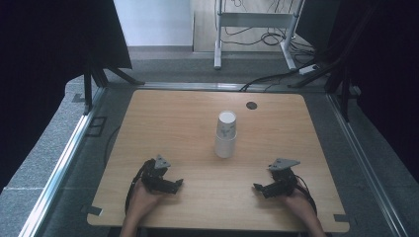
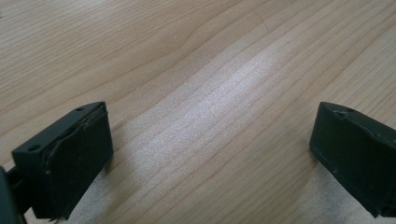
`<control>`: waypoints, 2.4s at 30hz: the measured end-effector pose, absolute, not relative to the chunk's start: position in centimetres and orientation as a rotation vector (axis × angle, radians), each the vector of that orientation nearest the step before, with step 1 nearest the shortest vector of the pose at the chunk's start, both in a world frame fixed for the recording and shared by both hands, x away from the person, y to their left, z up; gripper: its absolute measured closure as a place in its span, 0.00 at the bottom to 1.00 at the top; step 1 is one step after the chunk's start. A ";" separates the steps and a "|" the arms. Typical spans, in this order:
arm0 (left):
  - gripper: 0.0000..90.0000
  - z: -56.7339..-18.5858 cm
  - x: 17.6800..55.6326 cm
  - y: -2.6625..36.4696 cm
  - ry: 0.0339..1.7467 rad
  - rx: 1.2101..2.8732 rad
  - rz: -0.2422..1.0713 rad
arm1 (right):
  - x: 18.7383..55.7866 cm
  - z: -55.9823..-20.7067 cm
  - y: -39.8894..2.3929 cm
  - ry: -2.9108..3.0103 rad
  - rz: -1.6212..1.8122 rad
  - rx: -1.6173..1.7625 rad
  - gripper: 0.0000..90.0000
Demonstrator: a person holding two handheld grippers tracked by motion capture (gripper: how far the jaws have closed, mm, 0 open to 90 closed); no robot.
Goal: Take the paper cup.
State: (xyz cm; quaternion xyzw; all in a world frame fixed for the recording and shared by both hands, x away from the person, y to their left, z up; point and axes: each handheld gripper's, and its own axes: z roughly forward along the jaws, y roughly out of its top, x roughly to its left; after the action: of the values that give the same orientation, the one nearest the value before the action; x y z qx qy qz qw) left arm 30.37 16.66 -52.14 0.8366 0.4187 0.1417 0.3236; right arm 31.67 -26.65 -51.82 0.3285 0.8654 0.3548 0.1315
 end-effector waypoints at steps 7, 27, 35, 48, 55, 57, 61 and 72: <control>0.00 -52.1 30.1 16.5 1.134 2.180 0.384 | 31.7 -51.8 -26.7 2.512 1.030 0.954 0.02; 0.02 -52.1 30.0 16.3 1.089 2.184 0.366 | 31.7 -51.2 -27.3 2.501 1.065 0.989 0.10; 0.04 -51.5 30.3 16.1 1.057 2.180 0.349 | 31.7 -50.2 -26.8 2.499 1.078 0.949 0.09; 0.05 -49.8 31.1 15.5 0.985 2.161 0.335 | 32.1 -48.9 -26.2 2.510 1.095 0.894 0.04; 0.05 -49.2 31.6 15.1 0.961 2.149 0.330 | 32.4 -48.4 -25.9 2.516 1.122 0.850 0.04; 0.05 -49.0 31.9 14.6 0.943 2.160 0.335 | 32.6 -48.2 -25.9 2.506 1.131 0.849 0.03; 0.05 -48.6 32.3 14.1 0.920 2.174 0.343 | 32.9 -47.9 -25.9 2.508 1.160 0.853 0.03; 0.05 -47.3 33.3 13.0 0.875 2.182 0.357 | 33.3 -46.5 -25.6 2.509 1.206 0.860 0.05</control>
State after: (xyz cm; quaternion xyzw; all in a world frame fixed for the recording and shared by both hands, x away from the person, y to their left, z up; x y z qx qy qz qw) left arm 33.27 12.97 -47.27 0.8516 0.3414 0.1393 0.3726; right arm 33.26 -25.55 -46.48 0.2932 0.8555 0.4113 0.1140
